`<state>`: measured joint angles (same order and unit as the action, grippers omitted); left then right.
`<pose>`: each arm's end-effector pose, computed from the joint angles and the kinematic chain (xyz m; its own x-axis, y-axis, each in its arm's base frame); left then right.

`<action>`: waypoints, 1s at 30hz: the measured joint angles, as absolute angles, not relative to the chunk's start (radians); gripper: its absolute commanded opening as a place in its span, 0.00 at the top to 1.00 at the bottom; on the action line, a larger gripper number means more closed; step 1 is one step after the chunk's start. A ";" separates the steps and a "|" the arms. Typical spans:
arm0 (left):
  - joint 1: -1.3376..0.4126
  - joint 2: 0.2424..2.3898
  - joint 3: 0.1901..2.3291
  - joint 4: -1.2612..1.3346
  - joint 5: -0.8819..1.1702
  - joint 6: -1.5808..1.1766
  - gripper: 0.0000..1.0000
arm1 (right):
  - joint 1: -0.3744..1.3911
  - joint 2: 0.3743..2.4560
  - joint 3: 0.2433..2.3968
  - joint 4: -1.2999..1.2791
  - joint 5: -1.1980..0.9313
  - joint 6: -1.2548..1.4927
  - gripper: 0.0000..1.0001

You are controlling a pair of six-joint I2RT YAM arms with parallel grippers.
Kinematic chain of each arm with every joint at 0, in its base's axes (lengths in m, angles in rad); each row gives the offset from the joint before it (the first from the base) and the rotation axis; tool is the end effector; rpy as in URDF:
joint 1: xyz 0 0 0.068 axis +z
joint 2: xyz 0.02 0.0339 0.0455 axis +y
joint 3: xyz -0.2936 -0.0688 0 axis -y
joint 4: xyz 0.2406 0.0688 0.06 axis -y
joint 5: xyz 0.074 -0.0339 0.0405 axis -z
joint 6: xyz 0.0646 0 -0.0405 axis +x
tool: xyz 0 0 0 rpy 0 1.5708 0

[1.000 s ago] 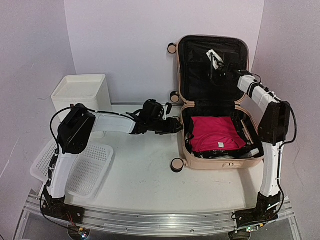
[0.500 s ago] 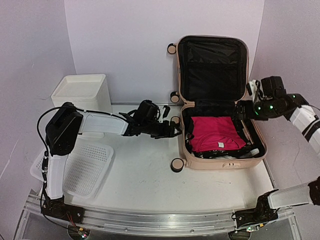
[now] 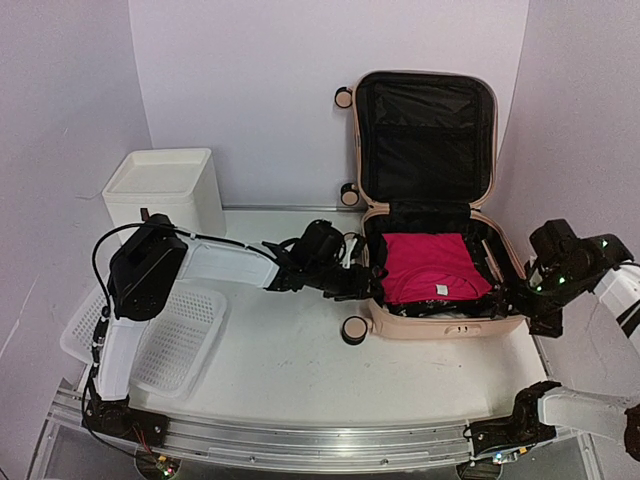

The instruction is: Open, take out, and arrange the luggage

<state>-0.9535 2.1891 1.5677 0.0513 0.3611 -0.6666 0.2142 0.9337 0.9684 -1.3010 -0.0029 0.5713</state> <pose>0.2904 -0.4486 0.1889 -0.8237 0.1610 -0.5437 0.5417 0.5071 -0.6704 0.1224 0.0268 0.2856 -0.8996 0.3577 -0.2507 0.3245 0.9315 0.1644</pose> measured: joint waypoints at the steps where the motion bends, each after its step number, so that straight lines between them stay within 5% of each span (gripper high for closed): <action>1: -0.953 2.189 1.571 0.043 0.360 -0.673 0.56 | 0.214 0.921 0.947 -1.308 0.002 0.590 0.10; 6: -0.944 2.190 1.589 0.035 0.340 -0.680 0.64 | 0.214 0.939 0.832 -1.236 0.008 0.666 0.19; 15: -0.936 2.180 1.585 0.017 0.295 -0.576 0.31 | 0.214 1.061 0.851 -1.132 -0.109 0.569 0.02; 30: -0.852 1.619 1.214 -0.098 0.150 -0.362 0.20 | 0.214 1.058 0.983 -1.127 -0.255 0.323 0.02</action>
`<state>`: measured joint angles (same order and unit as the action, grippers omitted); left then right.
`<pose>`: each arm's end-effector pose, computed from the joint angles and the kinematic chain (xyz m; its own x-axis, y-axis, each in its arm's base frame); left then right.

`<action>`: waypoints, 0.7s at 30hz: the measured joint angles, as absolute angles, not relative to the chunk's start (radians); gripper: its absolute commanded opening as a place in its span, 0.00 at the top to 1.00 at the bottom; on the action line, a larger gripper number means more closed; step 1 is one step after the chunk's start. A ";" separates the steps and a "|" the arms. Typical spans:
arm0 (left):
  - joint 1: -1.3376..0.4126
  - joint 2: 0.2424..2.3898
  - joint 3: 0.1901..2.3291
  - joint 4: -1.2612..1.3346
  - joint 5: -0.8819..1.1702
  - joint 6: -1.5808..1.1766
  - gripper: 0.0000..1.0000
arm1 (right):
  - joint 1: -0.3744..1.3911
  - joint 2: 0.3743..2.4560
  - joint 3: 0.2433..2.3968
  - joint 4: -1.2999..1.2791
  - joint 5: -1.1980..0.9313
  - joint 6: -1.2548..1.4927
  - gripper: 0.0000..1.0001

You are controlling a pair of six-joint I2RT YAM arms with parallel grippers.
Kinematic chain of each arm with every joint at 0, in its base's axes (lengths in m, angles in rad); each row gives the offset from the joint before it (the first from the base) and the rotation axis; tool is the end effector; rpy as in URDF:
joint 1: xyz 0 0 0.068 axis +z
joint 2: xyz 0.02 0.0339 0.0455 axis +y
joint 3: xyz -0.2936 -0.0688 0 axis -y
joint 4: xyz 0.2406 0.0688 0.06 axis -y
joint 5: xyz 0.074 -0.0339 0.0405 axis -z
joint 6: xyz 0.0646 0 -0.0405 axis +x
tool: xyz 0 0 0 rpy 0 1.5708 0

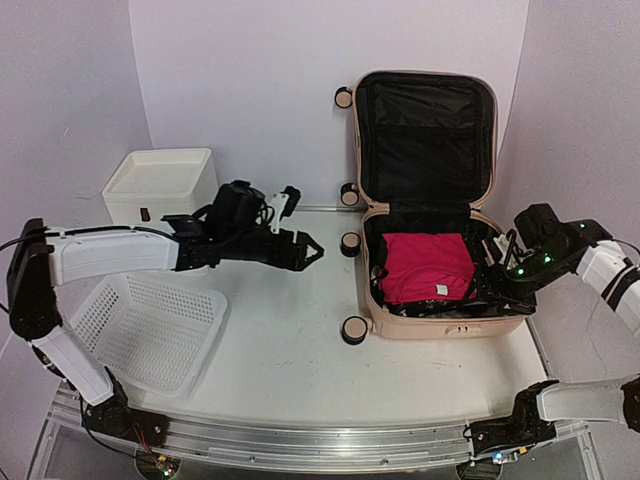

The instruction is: Open, take out, and arrange the luggage

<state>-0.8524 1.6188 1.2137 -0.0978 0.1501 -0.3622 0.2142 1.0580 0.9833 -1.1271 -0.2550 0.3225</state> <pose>0.2558 -0.3073 0.3006 -0.5910 0.1437 -0.7938 0.6643 0.6449 -0.3779 0.1623 0.0520 0.2839 -0.9578 0.1055 -0.2675 0.0094 0.9413 0.3375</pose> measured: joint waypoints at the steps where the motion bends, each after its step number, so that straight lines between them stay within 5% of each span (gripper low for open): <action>1: -0.846 1.578 1.196 -0.125 0.124 -0.359 0.21 | 0.214 1.065 0.994 -1.125 -0.264 0.315 0.02; 11: -0.833 1.336 1.021 -0.492 -0.215 -0.492 0.27 | 0.214 1.127 1.011 -1.116 -0.272 0.267 0.02; 21: -0.832 1.211 0.773 -0.639 -0.260 -0.788 0.32 | 0.214 1.147 1.026 -1.114 -0.224 0.235 0.02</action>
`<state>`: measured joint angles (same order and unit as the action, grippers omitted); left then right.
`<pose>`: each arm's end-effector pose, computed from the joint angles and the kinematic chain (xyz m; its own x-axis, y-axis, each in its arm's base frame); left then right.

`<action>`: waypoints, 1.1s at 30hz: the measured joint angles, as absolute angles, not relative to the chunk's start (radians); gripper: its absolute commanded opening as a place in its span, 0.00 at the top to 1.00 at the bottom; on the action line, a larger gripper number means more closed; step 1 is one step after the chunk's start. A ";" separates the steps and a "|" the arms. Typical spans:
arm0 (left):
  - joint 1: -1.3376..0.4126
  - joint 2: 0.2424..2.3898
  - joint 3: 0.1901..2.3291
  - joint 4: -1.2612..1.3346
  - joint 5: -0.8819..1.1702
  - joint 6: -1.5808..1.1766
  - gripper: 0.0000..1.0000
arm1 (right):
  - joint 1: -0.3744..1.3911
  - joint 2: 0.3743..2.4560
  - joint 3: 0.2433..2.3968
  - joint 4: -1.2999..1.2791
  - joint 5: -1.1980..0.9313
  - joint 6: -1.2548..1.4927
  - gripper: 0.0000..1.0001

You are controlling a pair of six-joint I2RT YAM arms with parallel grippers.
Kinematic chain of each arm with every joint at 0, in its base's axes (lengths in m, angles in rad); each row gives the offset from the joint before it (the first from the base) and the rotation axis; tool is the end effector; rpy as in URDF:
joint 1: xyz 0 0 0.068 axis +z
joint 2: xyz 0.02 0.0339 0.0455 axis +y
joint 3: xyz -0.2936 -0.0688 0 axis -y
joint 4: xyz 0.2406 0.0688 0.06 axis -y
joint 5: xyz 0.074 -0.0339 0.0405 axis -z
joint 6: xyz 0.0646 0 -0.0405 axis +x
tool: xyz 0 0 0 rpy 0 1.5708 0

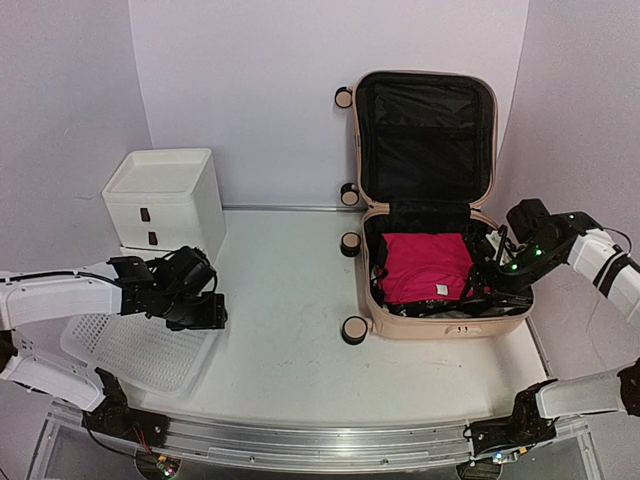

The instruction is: Open, take out, and arrange the luggage

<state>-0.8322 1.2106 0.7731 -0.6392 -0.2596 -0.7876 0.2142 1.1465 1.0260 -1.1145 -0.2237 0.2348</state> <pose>0.1635 -0.1549 0.2206 -0.8666 -0.0656 -0.4947 0.0263 0.9839 -0.1766 0.1829 0.0545 0.2824 -0.9621 0.0229 -0.2717 -0.0564 0.9582 0.2804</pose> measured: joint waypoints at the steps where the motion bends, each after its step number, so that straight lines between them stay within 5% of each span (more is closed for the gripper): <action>1: -0.832 1.225 0.775 -0.635 -0.254 -0.793 0.34 | 0.214 1.147 1.028 -1.113 -0.219 0.233 0.02; 16: -0.831 1.650 1.036 -0.424 -0.074 -0.773 0.52 | 0.214 1.107 1.030 -1.110 -0.171 0.229 0.02; 25: -0.831 1.925 1.333 -0.300 0.063 -0.757 0.38 | 0.214 1.108 1.031 -1.116 -0.185 0.229 0.02; 33: -0.830 1.952 1.383 -0.233 0.137 -0.702 0.26 | 0.219 1.321 1.139 -1.019 -0.388 0.297 0.33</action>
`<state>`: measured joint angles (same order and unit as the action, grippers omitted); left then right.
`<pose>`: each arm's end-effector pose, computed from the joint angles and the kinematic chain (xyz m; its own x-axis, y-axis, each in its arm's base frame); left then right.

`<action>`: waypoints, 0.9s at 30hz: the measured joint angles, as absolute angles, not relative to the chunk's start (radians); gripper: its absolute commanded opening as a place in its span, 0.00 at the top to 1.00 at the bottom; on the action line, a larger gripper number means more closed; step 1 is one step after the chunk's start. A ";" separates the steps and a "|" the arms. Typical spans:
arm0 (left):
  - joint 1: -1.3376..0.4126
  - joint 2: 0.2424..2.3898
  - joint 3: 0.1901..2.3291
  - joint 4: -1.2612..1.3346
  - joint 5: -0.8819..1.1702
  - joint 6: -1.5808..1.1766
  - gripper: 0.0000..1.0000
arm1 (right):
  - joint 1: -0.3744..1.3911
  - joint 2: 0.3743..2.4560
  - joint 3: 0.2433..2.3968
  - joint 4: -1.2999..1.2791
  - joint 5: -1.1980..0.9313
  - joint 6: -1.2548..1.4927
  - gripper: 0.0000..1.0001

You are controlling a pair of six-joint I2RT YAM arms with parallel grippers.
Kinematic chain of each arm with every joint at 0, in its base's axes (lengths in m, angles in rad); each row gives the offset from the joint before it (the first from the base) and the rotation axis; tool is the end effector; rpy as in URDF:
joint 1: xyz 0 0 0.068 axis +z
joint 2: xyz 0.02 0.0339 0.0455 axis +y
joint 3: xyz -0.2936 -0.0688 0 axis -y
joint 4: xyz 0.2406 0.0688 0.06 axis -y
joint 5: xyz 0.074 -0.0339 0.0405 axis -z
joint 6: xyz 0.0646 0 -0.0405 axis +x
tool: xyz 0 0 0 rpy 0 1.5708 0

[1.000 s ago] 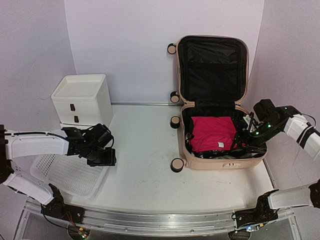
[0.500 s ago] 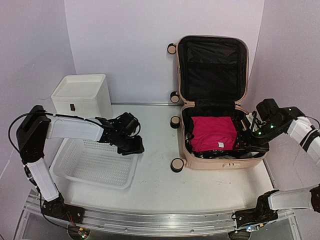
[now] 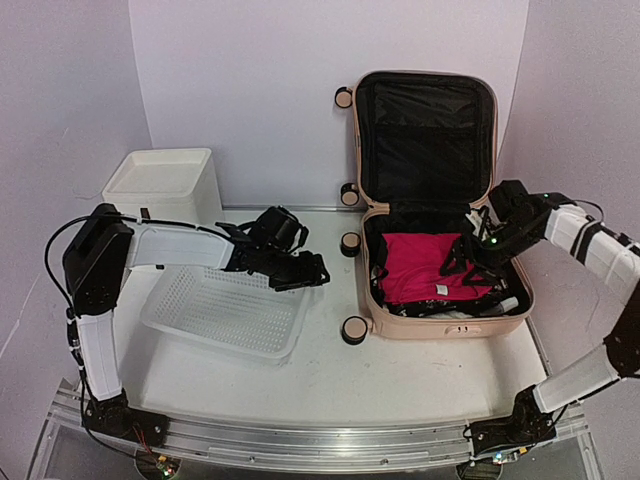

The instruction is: Open, take out, and arrange the luggage

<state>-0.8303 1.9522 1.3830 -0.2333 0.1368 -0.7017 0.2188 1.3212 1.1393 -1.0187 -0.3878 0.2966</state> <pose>0.3040 -0.3456 0.2076 -0.8838 0.0191 -0.4674 0.2941 0.7997 -0.5235 0.2323 0.0767 0.2887 -0.9681 0.0619 -0.2430 -0.0539 0.8950 0.4429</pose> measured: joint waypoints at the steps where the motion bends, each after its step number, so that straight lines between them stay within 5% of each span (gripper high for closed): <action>1: -0.830 1.940 1.372 -0.231 0.138 -0.686 0.25 | 0.222 1.353 1.159 -0.990 -0.414 0.308 0.37; 8: -0.830 1.731 1.234 -0.226 0.138 -0.623 0.23 | 0.299 1.659 1.356 -0.732 -0.549 0.441 0.40; 19: -0.830 1.490 1.055 -0.218 0.110 -0.603 0.23 | 0.349 1.971 1.549 -0.604 -0.541 0.530 0.69; 23: -0.830 1.471 1.040 -0.219 0.103 -0.601 0.23 | 0.358 2.011 1.555 -0.592 -0.514 0.542 0.98; 27: -0.830 1.470 1.039 -0.219 0.103 -0.598 0.23 | 0.389 2.044 1.556 -0.588 -0.476 0.557 1.00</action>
